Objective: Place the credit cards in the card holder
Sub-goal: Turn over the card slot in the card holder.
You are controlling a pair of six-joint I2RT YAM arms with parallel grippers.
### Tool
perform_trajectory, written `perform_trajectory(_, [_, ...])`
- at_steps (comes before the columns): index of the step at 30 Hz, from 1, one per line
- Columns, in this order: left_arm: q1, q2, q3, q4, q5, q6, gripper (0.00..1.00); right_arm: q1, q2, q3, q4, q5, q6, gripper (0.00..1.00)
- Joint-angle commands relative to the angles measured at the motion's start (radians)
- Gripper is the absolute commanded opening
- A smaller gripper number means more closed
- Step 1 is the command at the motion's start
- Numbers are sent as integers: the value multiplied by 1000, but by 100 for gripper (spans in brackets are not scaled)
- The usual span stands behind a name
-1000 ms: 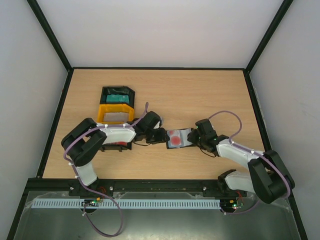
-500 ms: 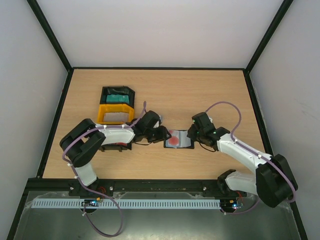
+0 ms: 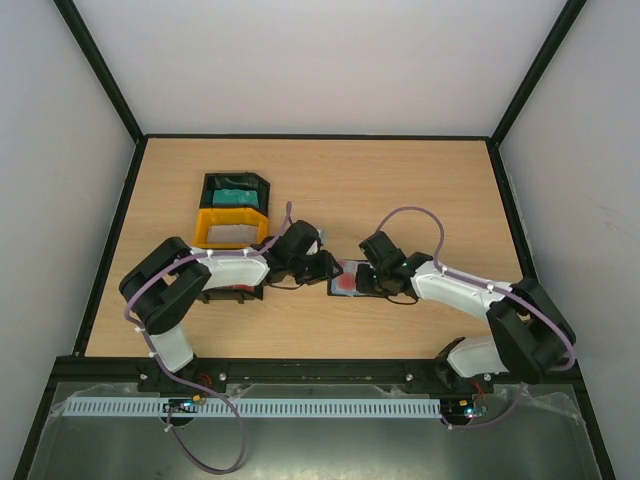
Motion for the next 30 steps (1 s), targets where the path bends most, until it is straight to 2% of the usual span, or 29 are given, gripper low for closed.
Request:
perform_trajectory(1, [5,16,6,12,28,6,36,4,38,-5,37,-65,-37,23])
perform_trajectory(6, [5,21,8,12,34,9,35,4,66,-16,69,-89,-41,22])
perform_trajectory(13, [5,25,5,10,42,14,32,4,103,-19,38,-18,-26,9])
perform_trajectory(30, [5,61,12,34,102,19,33,4,123,-53,53,18,3,2])
